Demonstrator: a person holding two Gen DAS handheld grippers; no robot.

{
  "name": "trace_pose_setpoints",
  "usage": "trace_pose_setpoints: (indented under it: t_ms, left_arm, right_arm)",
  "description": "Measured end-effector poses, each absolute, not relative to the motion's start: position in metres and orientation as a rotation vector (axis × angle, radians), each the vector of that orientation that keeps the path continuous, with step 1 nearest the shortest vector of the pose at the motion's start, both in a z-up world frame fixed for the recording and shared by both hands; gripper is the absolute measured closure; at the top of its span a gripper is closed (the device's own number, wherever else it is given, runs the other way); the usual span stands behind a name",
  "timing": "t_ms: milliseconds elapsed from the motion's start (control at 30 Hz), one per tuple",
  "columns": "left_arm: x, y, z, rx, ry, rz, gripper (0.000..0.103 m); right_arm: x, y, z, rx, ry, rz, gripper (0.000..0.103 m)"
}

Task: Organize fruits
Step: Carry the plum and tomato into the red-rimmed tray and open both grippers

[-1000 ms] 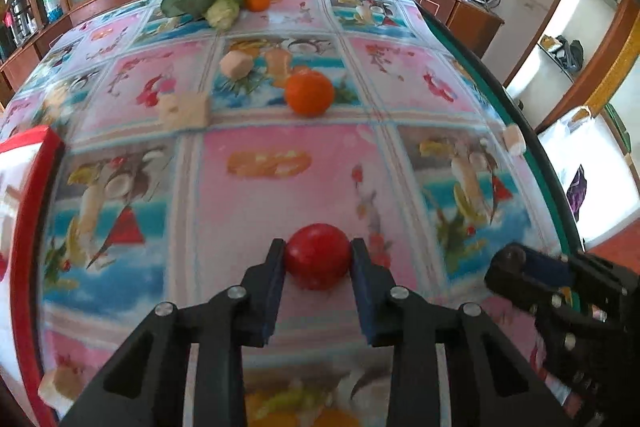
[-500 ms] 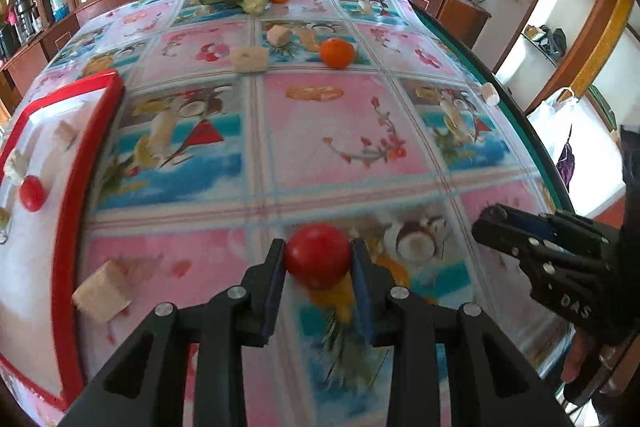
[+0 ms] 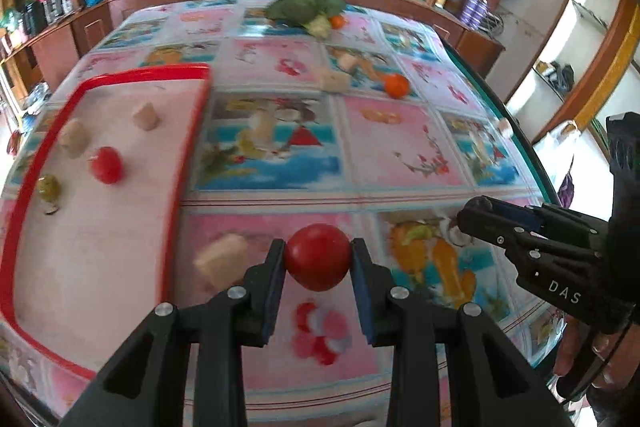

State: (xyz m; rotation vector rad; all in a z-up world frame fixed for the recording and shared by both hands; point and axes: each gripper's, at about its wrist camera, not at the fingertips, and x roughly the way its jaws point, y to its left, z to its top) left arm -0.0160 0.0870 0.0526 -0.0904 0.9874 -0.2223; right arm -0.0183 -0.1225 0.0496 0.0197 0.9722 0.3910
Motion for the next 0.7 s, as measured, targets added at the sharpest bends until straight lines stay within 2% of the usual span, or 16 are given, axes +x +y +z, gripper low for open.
trace_pose_setpoints:
  t_ms: [700]
  left_arm:
    - [-0.024,0.245,0.057,-0.218,0.931,0.087,0.068]
  right_arm:
    - [0.007,0.050,0.083,-0.118,0.904,0.685,0.077]
